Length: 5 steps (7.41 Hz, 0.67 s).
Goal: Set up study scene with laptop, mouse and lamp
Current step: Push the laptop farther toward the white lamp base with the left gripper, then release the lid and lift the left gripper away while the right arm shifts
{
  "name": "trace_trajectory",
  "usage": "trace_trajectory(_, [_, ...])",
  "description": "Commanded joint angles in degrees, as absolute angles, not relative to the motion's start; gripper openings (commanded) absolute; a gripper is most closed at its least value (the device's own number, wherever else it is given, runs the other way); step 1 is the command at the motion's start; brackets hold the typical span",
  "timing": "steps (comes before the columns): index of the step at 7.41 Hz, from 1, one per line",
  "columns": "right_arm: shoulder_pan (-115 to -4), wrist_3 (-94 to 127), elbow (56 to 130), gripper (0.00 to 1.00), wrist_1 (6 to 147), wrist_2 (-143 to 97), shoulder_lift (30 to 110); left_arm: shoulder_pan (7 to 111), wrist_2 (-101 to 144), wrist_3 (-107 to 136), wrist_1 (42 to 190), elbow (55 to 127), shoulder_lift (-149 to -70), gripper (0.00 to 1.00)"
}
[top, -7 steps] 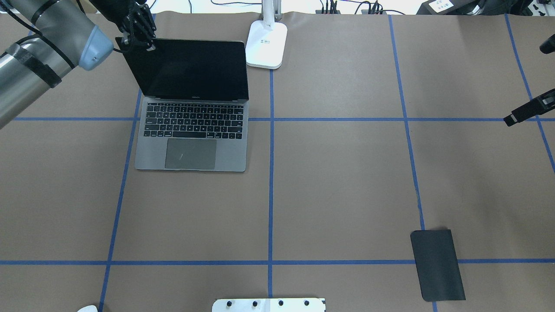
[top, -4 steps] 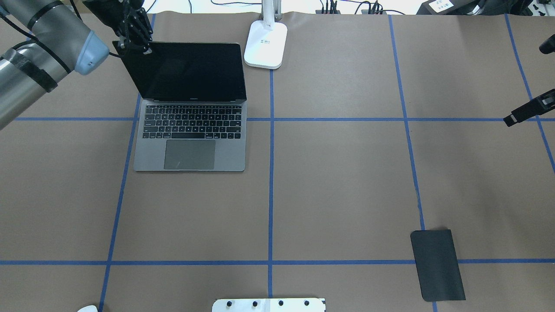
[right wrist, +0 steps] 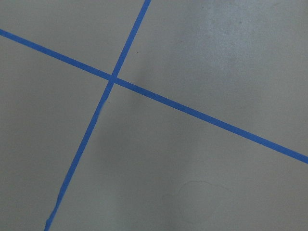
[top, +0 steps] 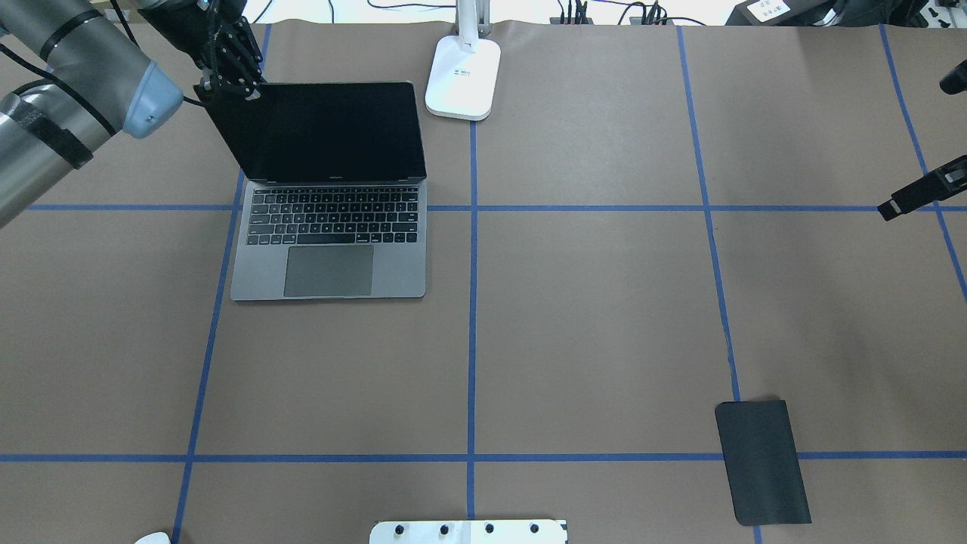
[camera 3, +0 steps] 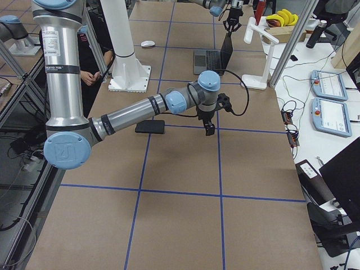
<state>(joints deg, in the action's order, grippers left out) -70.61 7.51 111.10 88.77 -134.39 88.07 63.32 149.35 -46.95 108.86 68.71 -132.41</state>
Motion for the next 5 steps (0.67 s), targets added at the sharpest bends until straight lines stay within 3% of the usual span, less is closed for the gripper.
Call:
trace_trajectory(1, [-70.58,7.21,110.83,1.0,88.77,-134.38,88.07,63.19,149.33,-46.85,109.34,68.99,-132.54,0.64])
trace_trajectory(4, [-70.31,7.82,110.92,1.0,88.86,-134.47,87.54,64.42,149.76,-46.67,109.25,74.6,-130.53,0.99])
trace_trajectory(5, [-69.62,8.0,110.92,1.0,88.86,-134.73,87.19,66.08,150.03,-44.23,109.25,77.75,-127.91,1.0])
